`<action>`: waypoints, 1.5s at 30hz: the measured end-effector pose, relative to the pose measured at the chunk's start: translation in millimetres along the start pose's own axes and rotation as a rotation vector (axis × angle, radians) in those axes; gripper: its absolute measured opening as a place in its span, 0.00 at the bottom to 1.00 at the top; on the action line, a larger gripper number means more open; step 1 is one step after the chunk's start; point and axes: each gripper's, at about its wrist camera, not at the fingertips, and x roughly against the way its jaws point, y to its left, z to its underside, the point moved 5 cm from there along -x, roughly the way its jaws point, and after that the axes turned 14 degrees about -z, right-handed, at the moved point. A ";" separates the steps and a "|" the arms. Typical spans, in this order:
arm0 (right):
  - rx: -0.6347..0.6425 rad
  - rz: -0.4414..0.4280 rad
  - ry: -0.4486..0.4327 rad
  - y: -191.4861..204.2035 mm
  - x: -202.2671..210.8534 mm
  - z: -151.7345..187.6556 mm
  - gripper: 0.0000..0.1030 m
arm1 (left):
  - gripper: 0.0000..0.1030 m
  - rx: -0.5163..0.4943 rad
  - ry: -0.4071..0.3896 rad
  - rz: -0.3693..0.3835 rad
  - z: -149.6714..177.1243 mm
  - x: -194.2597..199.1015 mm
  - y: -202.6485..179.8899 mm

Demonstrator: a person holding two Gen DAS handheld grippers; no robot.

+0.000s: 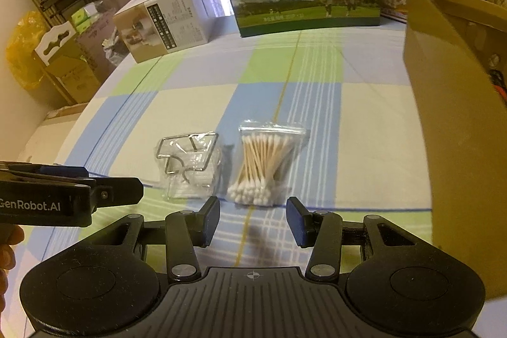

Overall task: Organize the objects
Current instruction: 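Grasp the wrapped wire holder with the left gripper while the right gripper grasps the cotton swab bag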

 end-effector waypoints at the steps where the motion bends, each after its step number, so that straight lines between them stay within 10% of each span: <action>1: 0.002 0.000 0.001 -0.8 -3.3 -0.9 0.42 | 0.84 0.002 0.000 -0.003 -1.5 -2.0 0.9; 29: -0.060 0.113 -0.026 -52.6 -10.0 -9.3 0.26 | 0.88 -0.055 -0.001 0.022 -26.1 -50.4 -36.9; 36: -0.070 0.098 -0.053 -57.1 1.4 -14.1 0.62 | 0.81 -0.064 0.013 -0.006 -30.8 -70.0 -44.0; 45: -0.021 0.121 -0.031 -56.4 -20.4 -22.3 0.65 | 0.68 -0.071 0.014 0.000 -30.9 -78.0 -42.5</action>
